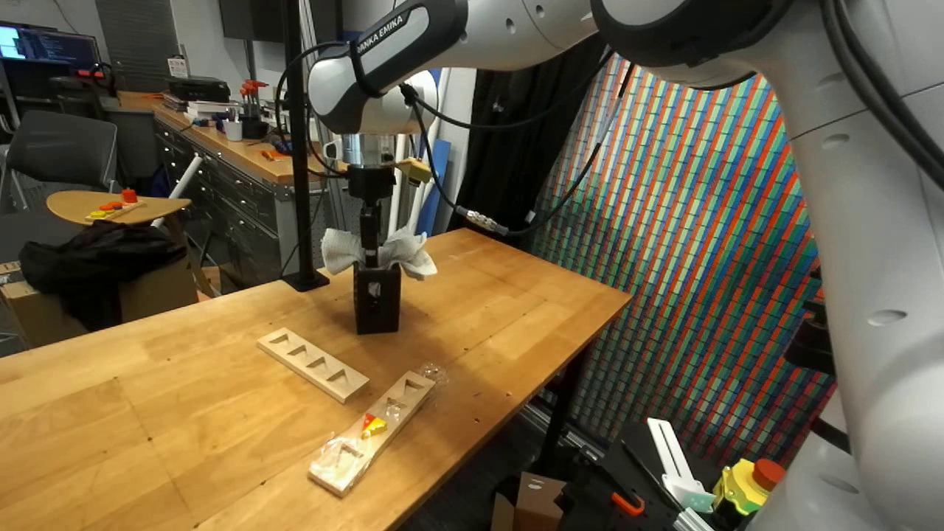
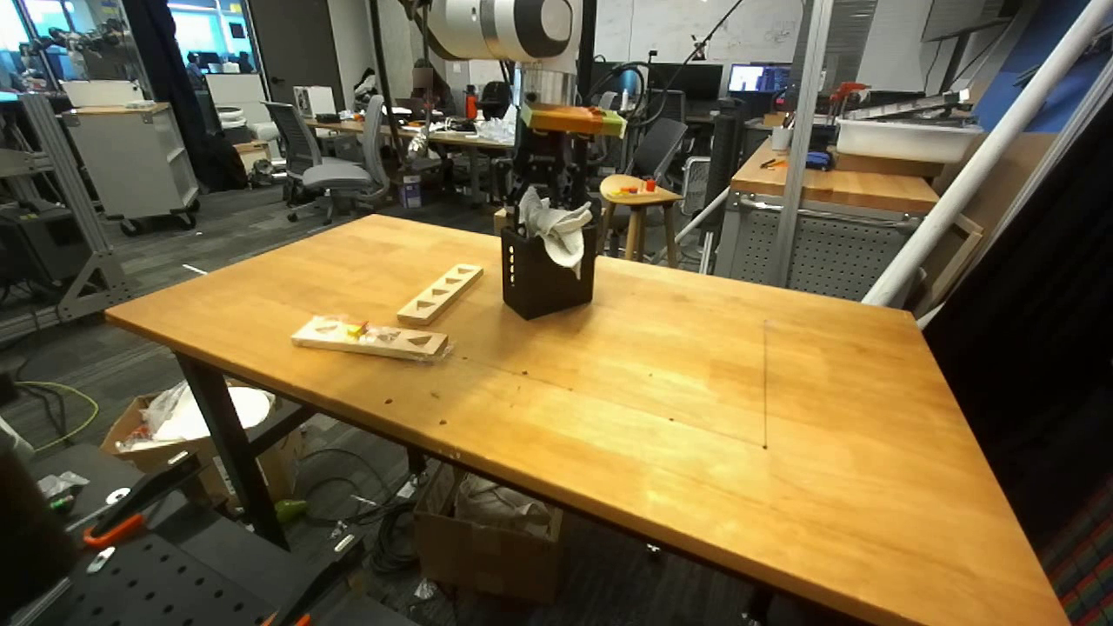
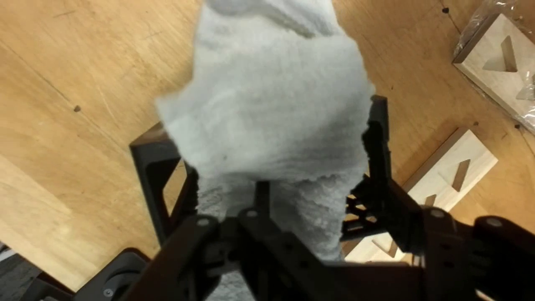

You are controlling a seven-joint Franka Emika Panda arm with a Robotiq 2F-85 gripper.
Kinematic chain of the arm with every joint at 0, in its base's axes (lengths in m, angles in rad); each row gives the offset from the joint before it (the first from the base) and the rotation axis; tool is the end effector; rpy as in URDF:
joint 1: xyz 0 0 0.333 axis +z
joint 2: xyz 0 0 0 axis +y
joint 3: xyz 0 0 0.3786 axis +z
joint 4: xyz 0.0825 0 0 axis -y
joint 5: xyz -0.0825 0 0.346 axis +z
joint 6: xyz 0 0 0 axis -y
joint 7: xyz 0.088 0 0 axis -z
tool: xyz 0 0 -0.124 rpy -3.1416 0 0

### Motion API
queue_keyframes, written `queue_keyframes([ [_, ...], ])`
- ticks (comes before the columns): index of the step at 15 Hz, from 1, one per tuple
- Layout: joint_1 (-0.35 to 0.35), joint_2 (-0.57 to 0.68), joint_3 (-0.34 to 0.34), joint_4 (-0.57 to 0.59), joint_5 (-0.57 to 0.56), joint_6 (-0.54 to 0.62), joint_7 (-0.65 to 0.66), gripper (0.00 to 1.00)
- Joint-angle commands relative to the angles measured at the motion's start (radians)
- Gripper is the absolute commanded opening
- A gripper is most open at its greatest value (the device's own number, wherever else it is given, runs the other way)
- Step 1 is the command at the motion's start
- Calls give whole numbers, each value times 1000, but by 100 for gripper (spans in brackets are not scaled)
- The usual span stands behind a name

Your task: Stuff the towel into the box

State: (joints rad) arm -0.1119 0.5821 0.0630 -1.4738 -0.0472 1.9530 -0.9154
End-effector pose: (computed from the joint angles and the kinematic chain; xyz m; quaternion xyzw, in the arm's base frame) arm 0.6948 -0.0469 0.3837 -0.9041 -0.4244 0.0468 0.0201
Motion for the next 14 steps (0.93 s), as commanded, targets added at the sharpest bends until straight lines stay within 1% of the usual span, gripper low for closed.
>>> queue_keyframes([
  [1,22,-56,-15,-28,-46,14,27,87],
  [3,26,-66,-15,-25,-63,13,31,85],
  [6,32,-76,-16,-25,-87,14,36,73],
  [7,33,-79,-17,-24,-94,13,38,59],
  [8,35,-82,-19,-24,-102,13,43,47],
  [10,39,-89,-26,-22,-124,10,51,30],
  [12,41,-98,-31,-18,-147,7,58,16],
  [13,42,-101,-33,-16,-156,7,61,8],
  [14,42,-102,-33,-13,-163,6,64,3],
])
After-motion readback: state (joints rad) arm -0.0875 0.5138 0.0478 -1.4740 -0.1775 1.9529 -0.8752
